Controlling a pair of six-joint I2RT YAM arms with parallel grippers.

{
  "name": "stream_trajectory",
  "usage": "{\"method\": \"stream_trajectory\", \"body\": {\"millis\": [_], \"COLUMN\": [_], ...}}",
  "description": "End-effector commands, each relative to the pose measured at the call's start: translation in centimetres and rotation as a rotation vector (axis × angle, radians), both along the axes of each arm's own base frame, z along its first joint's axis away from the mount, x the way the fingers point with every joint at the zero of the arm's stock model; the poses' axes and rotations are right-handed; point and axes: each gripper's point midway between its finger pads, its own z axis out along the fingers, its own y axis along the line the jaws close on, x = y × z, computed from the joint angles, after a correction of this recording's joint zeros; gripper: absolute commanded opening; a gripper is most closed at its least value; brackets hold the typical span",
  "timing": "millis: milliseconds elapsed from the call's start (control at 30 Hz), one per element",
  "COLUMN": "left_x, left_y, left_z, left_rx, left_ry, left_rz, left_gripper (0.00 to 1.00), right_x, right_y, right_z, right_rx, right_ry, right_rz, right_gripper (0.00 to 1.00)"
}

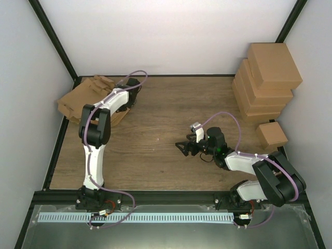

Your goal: Fold the paper box

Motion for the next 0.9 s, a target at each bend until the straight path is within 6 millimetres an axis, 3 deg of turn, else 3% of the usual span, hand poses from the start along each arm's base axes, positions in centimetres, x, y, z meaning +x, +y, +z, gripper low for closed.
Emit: {"method": "stream_trajectory", "body": {"millis": [0, 133, 400, 500, 667, 867], "left_x": [0.7, 0.9, 1.1, 1.2, 0.7, 0.3], "left_y": [3.0, 4.9, 6.0, 5.1, 3.1, 2.8], "left_z": [3.5, 5.5, 4.6, 3.7, 1.1, 1.3], "left_rx": [0.023, 0.019, -0.133, -0.21, -0.336, -0.352], "left_ry": [-0.119, -0.2, -0.205, -0.181, -0.096, -0.087], "left_rz": [0.098, 0.151, 0.189, 0.164, 0.112, 0.088], "left_gripper": [0.45, 0.44, 0.45, 0.46, 0.56, 0.65], "right_x": [0.3, 0.4, 0.4, 0.3, 0.4, 0.4], "right_y": [0.6, 0.6, 0.5, 0.5, 0.5, 0.5], "right_z": [1.7, 1.7, 1.7, 1.7, 1.7, 1.8], "right_rx": [0.033, 0.034, 0.032, 0.031, 0.031, 0.033], "right_ry": [-0.047, -0.047, -0.048, -0.047, -0.049, -0.05], "right_rz": [0.011, 0.012, 0.008, 0.009, 0.008, 0.01], "right_gripper": [0.95, 0.95, 0.95, 0.95, 0.95, 0.95]}}
